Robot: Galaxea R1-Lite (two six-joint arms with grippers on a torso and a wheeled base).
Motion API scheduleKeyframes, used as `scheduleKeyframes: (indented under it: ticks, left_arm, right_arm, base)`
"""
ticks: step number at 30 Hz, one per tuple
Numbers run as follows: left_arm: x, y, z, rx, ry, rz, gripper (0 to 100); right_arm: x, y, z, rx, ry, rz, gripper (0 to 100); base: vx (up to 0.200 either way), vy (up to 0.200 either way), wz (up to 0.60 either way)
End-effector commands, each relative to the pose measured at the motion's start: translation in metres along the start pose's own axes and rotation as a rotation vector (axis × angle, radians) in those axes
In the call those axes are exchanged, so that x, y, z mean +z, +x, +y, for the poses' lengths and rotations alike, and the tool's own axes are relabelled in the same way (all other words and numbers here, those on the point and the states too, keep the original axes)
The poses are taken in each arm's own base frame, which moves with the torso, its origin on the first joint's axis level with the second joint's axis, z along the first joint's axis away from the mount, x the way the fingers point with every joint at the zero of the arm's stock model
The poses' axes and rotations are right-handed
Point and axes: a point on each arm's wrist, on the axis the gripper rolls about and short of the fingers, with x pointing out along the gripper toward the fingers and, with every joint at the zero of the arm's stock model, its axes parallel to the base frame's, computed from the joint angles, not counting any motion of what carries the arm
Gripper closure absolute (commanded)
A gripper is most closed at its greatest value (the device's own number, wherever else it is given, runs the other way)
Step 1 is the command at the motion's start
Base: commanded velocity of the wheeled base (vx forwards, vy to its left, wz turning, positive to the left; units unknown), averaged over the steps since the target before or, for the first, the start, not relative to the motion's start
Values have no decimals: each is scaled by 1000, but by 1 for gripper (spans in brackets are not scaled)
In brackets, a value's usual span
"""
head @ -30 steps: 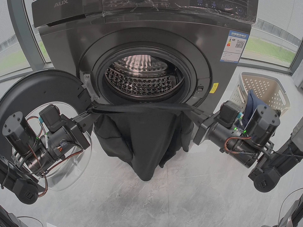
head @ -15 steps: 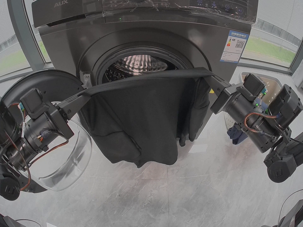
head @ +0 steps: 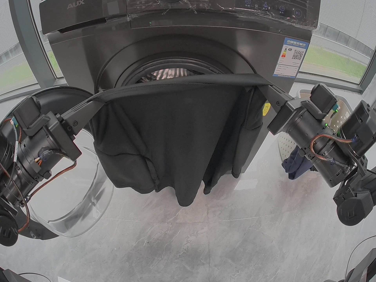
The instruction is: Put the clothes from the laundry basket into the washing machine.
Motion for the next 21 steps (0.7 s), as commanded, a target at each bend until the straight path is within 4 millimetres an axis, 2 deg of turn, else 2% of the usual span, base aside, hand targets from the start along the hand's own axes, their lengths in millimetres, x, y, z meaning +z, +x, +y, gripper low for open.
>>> scheduleKeyframes:
  ticks: [1, 7, 8, 10, 11, 12, 13, 14, 19, 21]
  left_arm:
    - [-1, 1, 0, -2, -1, 3, 100]
    - [-9, 3, -5, -24, -20, 36, 100]
    - [-18, 1, -13, -57, -43, 83, 100]
    - [-24, 0, -18, -76, -54, 109, 100]
    - [-34, 3, -24, -107, -74, 156, 100]
    - [-34, 3, -24, -107, -74, 156, 100]
    - [-44, 12, -24, -116, -85, 189, 100]
    - [-47, 15, -24, -120, -88, 196, 100]
    - [-59, 29, -22, -130, -105, 231, 100]
    - [-63, 33, -23, -133, -112, 241, 100]
  right_arm:
    - [1, 0, 0, 0, 0, -3, 100]
    - [-3, -3, 2, 5, 6, 13, 100]
    - [-8, -7, 2, 4, 8, 39, 100]
    - [-12, -9, 3, 9, 10, 58, 100]
    - [-20, -11, 6, 15, 26, 89, 100]
    - [-20, -11, 6, 15, 26, 89, 100]
    - [-38, -11, 4, 6, 34, 146, 100]
    - [-45, -11, 3, 4, 34, 166, 100]
    - [-67, -8, 12, 30, 75, 218, 100]
    - [-79, -10, 22, 56, 91, 258, 100]
  base:
    - [0, 0, 0]
    - [0, 0, 0]
    - [0, 0, 0]
    - [0, 0, 0]
    - [0, 0, 0]
    - [0, 0, 0]
    - [0, 0, 0]
    - [0, 0, 0]
    - [0, 0, 0]
    - [0, 0, 0]
